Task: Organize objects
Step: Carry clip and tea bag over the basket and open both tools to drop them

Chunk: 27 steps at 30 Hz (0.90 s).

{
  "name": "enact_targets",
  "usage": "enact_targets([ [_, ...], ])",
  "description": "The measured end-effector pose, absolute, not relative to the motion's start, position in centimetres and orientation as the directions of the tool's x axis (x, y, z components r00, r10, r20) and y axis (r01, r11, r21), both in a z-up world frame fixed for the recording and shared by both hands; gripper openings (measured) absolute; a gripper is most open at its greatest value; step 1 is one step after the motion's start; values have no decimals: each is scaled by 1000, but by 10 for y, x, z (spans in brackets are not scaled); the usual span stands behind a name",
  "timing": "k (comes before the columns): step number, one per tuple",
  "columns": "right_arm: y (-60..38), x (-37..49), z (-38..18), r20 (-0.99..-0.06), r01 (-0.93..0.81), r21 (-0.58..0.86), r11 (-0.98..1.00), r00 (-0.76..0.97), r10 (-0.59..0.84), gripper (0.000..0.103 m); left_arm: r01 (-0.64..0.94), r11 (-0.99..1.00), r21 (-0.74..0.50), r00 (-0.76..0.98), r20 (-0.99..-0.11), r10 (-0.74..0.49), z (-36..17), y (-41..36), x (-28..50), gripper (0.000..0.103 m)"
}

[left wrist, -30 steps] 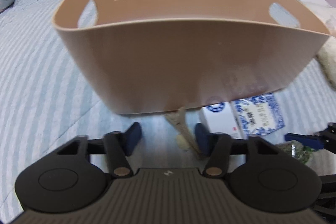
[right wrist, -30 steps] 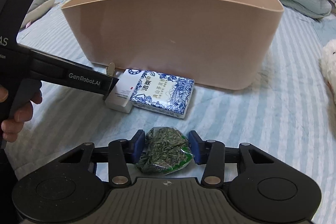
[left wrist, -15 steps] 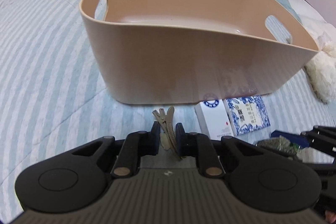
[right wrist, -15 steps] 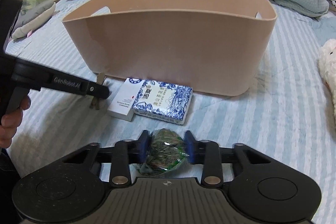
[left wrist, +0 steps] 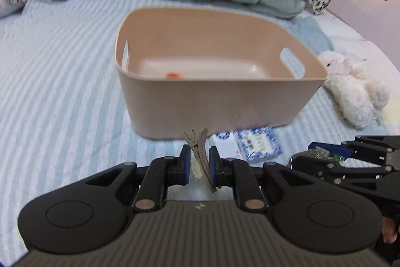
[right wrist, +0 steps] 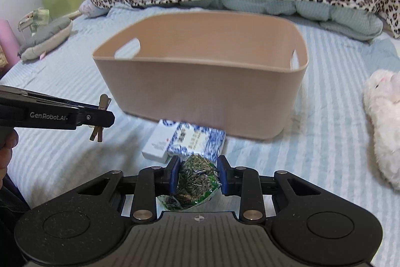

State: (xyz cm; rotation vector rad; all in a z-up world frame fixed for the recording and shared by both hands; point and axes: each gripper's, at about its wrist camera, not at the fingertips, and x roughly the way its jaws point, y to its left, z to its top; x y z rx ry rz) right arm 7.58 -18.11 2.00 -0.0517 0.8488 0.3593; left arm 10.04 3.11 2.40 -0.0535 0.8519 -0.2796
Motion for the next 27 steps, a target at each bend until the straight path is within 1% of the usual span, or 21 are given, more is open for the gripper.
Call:
enact_targets([
  [7, -195, 69, 67, -650, -318, 94, 943, 698, 300, 29, 261, 956, -133, 688, -669, -281, 58, 26, 88, 16],
  [13, -203, 82, 106, -568, -302, 78, 950, 769, 292, 29, 282, 952, -121, 733, -612, -295, 91, 22, 91, 17],
  [19, -195, 105, 130, -498, -292, 58, 955, 820, 281, 29, 255, 963, -91, 790, -555, -262, 114, 16, 113, 17],
  [24, -188, 133, 138, -466, -268, 72, 961, 842, 270, 29, 222, 973, -61, 798, -563, -217, 110, 6, 149, 17],
  [27, -185, 154, 133, -479, -249, 77, 965, 840, 255, 29, 190, 981, -51, 789, -587, -183, 100, 2, 173, 16],
])
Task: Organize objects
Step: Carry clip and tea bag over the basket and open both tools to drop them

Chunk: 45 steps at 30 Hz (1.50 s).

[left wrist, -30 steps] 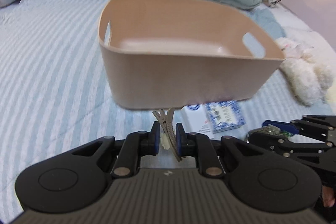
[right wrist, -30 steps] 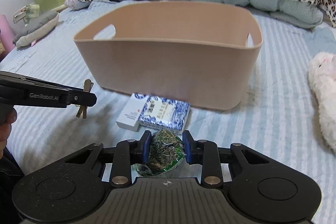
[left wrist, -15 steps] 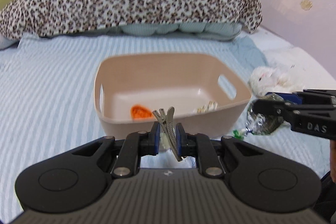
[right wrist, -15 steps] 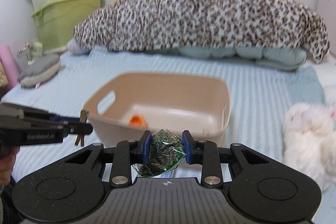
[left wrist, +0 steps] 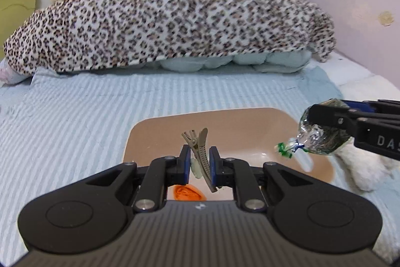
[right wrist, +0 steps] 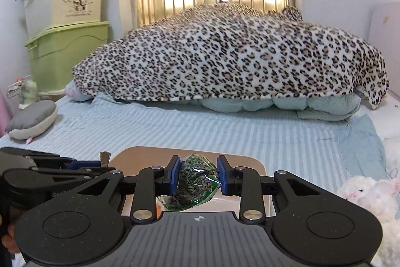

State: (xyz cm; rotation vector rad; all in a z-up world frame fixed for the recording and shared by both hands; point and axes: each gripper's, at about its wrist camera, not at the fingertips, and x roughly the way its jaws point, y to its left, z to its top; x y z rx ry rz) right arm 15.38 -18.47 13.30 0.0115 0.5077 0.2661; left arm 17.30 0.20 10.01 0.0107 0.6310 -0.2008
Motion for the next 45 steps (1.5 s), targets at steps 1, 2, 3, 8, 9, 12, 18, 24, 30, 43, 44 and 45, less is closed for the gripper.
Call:
enact_targets([
  [1, -183, 163, 129, -491, -244, 78, 967, 835, 251, 29, 180, 982, -51, 782, -598, -175, 96, 2, 181, 16],
  [2, -181, 170, 125, -501, -240, 72, 968, 831, 243, 29, 173, 984, -53, 773, -612, -169, 92, 2, 188, 16],
  [3, -179, 176, 121, -511, -237, 59, 970, 828, 234, 29, 168, 984, -65, 756, -632, -171, 87, 2, 196, 16],
  [8, -165, 207, 92, -580, -230, -24, 973, 796, 173, 29, 156, 986, -57, 693, -705, -151, 60, -4, 222, 17],
  [9, -164, 210, 86, -594, -230, -37, 973, 788, 163, 29, 152, 987, -56, 681, -718, -145, 55, -4, 225, 17],
  [12, -163, 219, 67, -647, -234, -43, 971, 748, 151, 29, 149, 988, -34, 653, -747, -124, 38, -6, 230, 17],
  [18, -160, 217, 44, -689, -253, -91, 963, 715, 123, 38, 176, 984, -18, 641, -757, -128, 28, -10, 226, 18],
  [24, -174, 205, 66, -659, -234, -37, 972, 736, 152, 69, 180, 984, 11, 705, -699, -121, 53, -12, 210, 72],
  [30, -186, 176, 93, -623, -258, -68, 964, 766, 161, 81, 191, 982, -8, 722, -676, -146, 74, -8, 186, 76],
  [43, -200, 106, 87, -673, -300, -70, 951, 718, 177, 88, 207, 978, 23, 718, -683, -136, 79, 2, 121, 80],
  [44, -200, 104, 83, -683, -302, -67, 951, 709, 177, 88, 212, 977, 24, 710, -691, -138, 76, 2, 118, 80],
  [45, -200, 101, 78, -692, -304, -66, 950, 700, 175, 88, 218, 976, 27, 701, -699, -137, 73, 2, 116, 81],
])
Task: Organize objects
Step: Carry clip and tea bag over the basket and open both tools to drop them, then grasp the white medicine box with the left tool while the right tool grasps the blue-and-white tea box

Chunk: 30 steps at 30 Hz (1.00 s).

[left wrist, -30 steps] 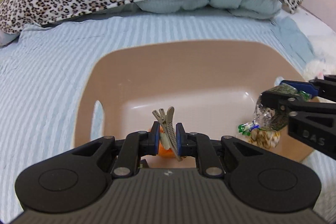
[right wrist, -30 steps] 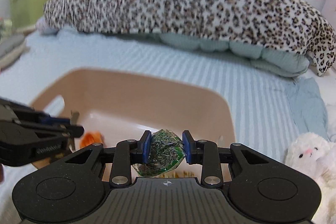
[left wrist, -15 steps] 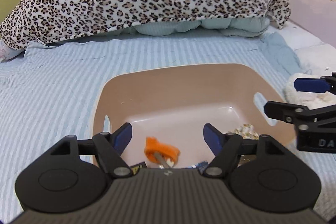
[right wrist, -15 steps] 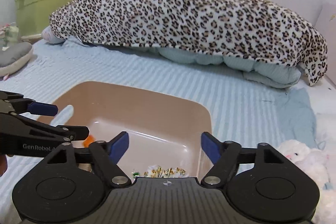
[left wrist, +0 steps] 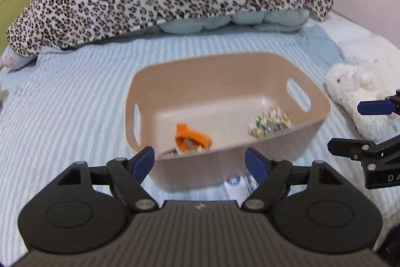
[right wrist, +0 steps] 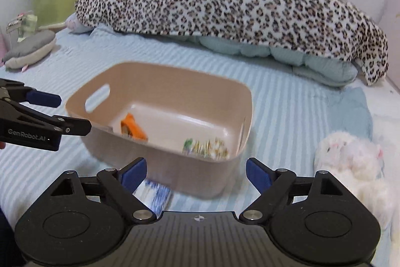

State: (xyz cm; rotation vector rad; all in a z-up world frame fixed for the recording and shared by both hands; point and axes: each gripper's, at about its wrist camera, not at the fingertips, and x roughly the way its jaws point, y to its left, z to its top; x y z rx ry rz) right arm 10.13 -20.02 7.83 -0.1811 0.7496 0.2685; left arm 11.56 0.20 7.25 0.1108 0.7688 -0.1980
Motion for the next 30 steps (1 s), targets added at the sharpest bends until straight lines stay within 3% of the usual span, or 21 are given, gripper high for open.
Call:
enact_targets([
  [15, -183, 98, -2, -823, -336, -73, 939, 552, 133, 88, 238, 971, 0, 502, -856, -123, -8, 3, 120, 81],
  [30, -187, 114, -35, -866, -327, -73, 942, 489, 103, 88, 312, 946, -93, 430, -873, -228, -31, -13, 134, 81],
])
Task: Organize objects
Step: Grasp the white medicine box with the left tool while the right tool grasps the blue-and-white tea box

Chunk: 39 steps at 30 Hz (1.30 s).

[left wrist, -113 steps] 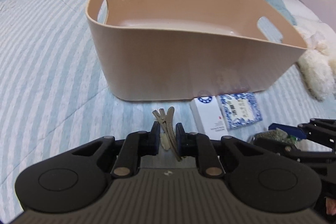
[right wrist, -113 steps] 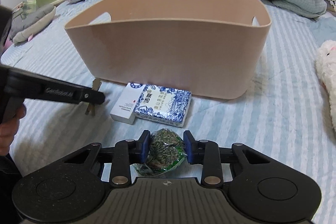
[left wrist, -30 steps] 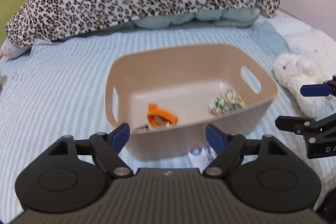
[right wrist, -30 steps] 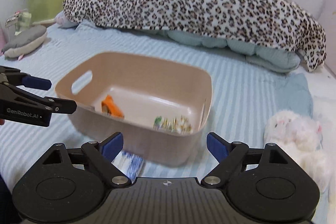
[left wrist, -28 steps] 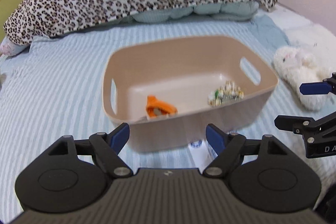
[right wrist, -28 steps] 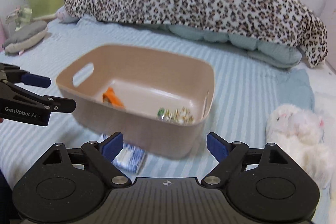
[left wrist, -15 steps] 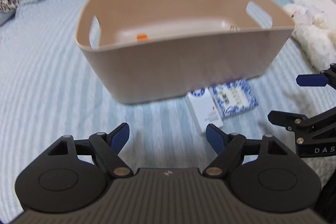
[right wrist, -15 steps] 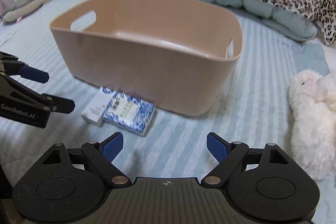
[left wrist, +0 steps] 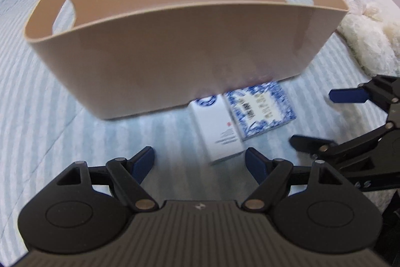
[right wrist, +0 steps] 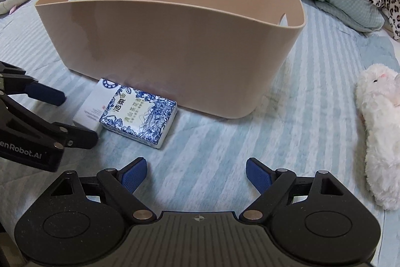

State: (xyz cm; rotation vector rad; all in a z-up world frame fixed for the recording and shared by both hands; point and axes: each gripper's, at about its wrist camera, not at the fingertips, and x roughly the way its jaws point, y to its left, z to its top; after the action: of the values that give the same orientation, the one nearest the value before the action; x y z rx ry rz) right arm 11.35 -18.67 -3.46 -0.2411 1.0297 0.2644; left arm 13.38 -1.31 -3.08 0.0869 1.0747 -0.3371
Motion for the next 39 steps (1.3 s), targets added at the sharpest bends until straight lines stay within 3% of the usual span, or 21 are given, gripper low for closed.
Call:
enact_targets([
  [8, -190, 114, -36, -867, -319, -64, 946, 487, 105, 88, 295, 948, -115, 448, -860, -244, -34, -14, 143, 82],
  [15, -180, 113, -37, -867, -349, -61, 935, 483, 123, 88, 280, 960, 17, 475, -871, -124, -34, -2, 142, 81],
  [22, -162, 115, -38, -856, -360, -37, 932, 494, 156, 88, 176, 984, -19, 481, -871, -103, -30, 27, 159, 81],
  [34, -123, 128, -47, -828, -260, 58, 964, 527, 192, 94, 133, 991, -3, 462, -884, -65, -32, 39, 169, 81],
  [37, -115, 129, -50, -824, -248, 31, 968, 542, 165, 87, 117, 993, -9, 468, -881, -63, -35, 35, 163, 80],
  [39, -115, 127, -53, -821, -251, 16, 968, 549, 156, 72, 121, 992, -32, 466, -881, -85, -35, 37, 161, 68],
])
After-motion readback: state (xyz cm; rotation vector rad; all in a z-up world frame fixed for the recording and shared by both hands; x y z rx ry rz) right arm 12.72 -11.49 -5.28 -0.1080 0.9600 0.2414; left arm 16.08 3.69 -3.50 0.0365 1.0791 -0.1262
